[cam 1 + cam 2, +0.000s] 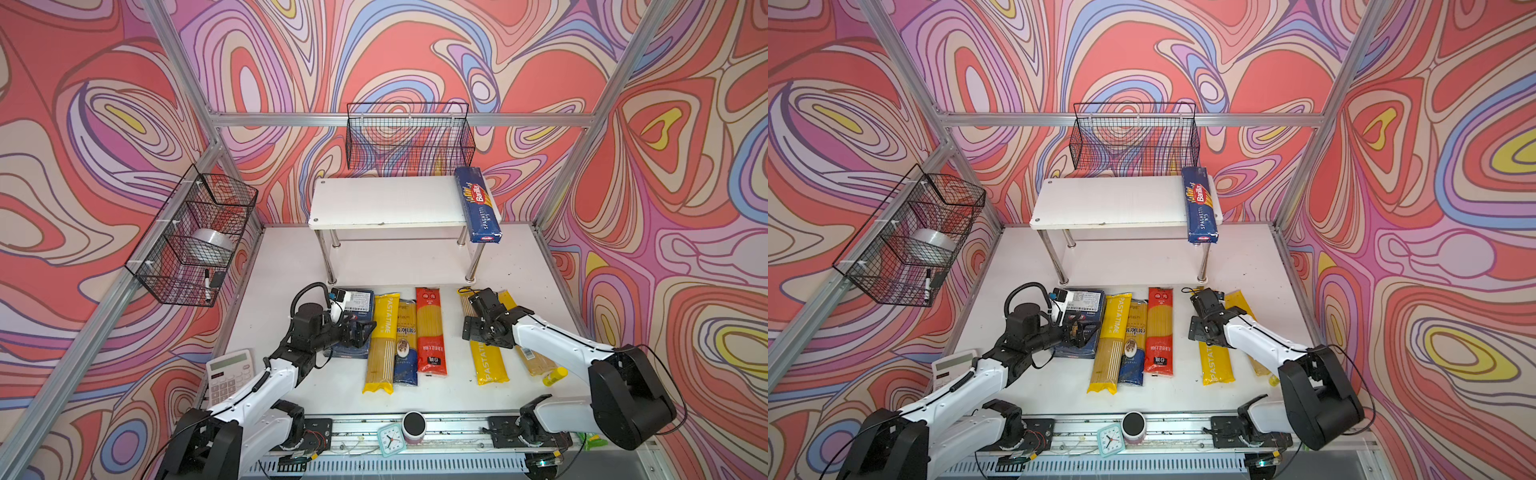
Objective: Arrange pasta packages on shelves
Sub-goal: Pick up the pasta bag from the middle-right of the table.
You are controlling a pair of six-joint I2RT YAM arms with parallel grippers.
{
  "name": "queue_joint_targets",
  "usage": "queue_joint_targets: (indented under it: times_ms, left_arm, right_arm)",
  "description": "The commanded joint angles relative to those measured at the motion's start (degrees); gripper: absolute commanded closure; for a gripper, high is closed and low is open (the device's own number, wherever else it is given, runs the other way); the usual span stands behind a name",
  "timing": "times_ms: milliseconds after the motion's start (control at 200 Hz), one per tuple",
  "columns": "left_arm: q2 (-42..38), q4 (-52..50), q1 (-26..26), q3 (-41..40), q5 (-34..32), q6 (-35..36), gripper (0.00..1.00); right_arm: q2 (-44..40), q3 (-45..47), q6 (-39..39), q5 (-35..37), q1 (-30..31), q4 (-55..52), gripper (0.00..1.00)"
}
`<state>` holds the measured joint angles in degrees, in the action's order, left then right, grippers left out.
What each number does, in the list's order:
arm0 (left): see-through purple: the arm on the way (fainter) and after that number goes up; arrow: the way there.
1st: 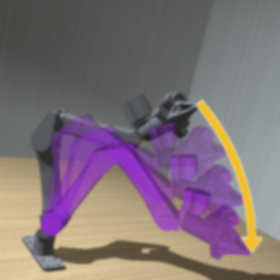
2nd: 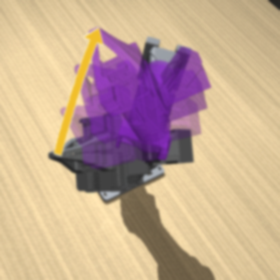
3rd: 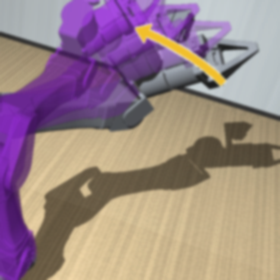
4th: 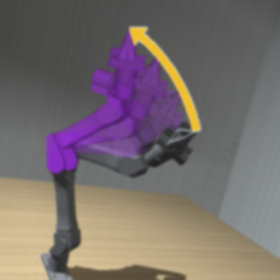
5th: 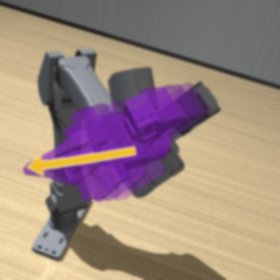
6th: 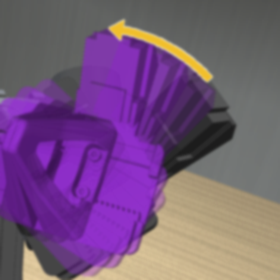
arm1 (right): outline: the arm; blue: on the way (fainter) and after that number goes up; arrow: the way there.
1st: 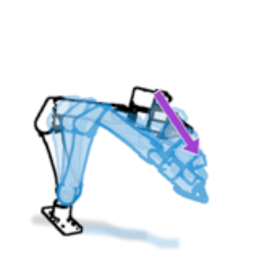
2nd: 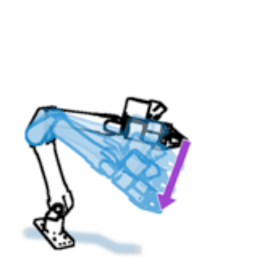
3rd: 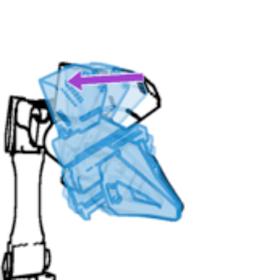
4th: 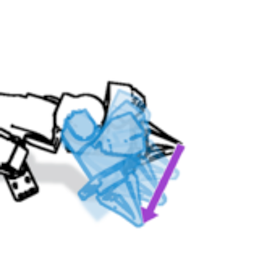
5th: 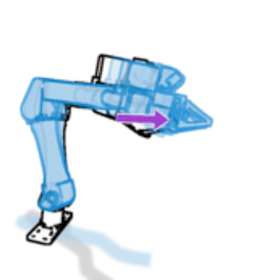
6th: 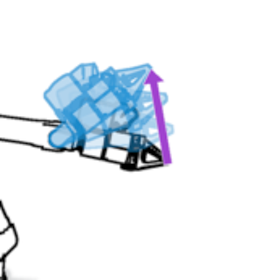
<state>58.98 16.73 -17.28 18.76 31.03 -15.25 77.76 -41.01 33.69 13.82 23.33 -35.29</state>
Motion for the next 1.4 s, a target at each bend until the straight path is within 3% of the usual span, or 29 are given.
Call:
queue_joint_targets:
  times_ms: [0,140,426,711,1032,1397]
  left_arm:
    - [-0.01,0.99,-0.23,0.96,-0.45,0.04,0.00]
    - [0.17,0.96,-0.23,1.08,-0.19,-0.05,0.00]
    - [-0.27,0.58,-0.27,1.10,-0.63,0.15,0.00]
    - [-0.12,0.85,-0.33,1.09,-0.45,-0.05,0.00]
    - [-0.36,0.64,-0.43,1.10,-0.35,-0.05,0.00]
    - [1.04,1.46,-0.47,1.01,-0.62,-0.05,0.00]
  right_arm:
    - [1.73,-2.22,-0.70,2.03,0.27,-1.80,0.02]
    - [4.55,-1.05,-2.83,-4.73,0.30,3.15,0.02]
    - [9.66,-3.13,-1.39,-2.19,0.20,0.22,0.02]
    - [9.03,-5.17,-1.15,1.94,0.22,-4.32,0.02]
    - [12.27,-3.23,-1.46,-3.72,0.22,-0.37,0.02]
    - [6.88,0.36,-0.73,-6.17,0.31,1.62,0.29]
